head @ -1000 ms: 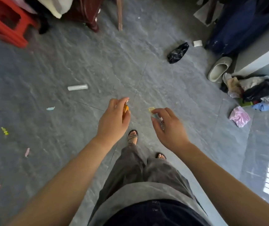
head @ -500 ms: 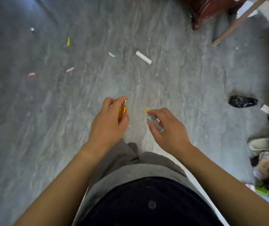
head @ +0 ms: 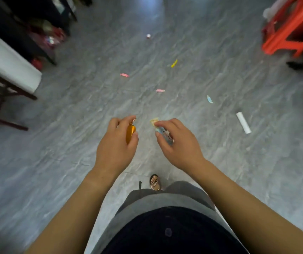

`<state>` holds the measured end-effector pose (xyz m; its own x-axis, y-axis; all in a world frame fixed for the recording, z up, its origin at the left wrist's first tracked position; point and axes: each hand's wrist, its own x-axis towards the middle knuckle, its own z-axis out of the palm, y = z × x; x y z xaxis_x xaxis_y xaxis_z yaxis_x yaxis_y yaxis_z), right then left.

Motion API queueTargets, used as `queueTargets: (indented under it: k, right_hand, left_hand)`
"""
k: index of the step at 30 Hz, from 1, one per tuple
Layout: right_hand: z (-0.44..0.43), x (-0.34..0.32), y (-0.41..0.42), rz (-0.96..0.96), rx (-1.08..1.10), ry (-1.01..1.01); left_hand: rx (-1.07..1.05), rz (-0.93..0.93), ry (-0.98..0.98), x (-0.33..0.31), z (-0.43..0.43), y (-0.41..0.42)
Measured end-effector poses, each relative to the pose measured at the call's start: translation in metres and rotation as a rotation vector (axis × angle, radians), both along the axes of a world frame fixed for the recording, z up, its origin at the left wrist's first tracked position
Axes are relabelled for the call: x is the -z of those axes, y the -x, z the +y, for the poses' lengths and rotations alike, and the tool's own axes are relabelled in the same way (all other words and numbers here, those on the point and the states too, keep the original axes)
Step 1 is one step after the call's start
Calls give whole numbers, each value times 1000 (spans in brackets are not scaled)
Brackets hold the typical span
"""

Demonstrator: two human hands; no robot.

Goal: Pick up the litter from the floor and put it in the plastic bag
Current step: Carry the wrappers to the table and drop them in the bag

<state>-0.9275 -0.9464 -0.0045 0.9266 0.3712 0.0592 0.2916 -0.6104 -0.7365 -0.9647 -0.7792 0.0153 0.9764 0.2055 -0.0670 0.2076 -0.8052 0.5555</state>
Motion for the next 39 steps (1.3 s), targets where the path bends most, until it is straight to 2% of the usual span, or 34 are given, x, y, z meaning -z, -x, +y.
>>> queueTargets:
  k: [9,15,20,29,32,39]
  right_hand:
    - [104,17,-133,9,-107,29]
    - [180,38,-257,55,-176,2]
    - [263,19,-385,1,-264,4]
    - [446,16,-539,-12,-357,-11]
    - [510,24,-589,-15,-369,8]
    - [626,7,-714,0,-282,-40]
  left_hand:
    - [-200,36,39,13,122,-97]
    - [-210,90,38,30,190,-219]
    - [-238,86,35,16,258,-332]
    - [-431,59,47,16,424,-468]
    - [-408,32,37,20,490,-529]
    - [-200,53,11,2,623,-666]
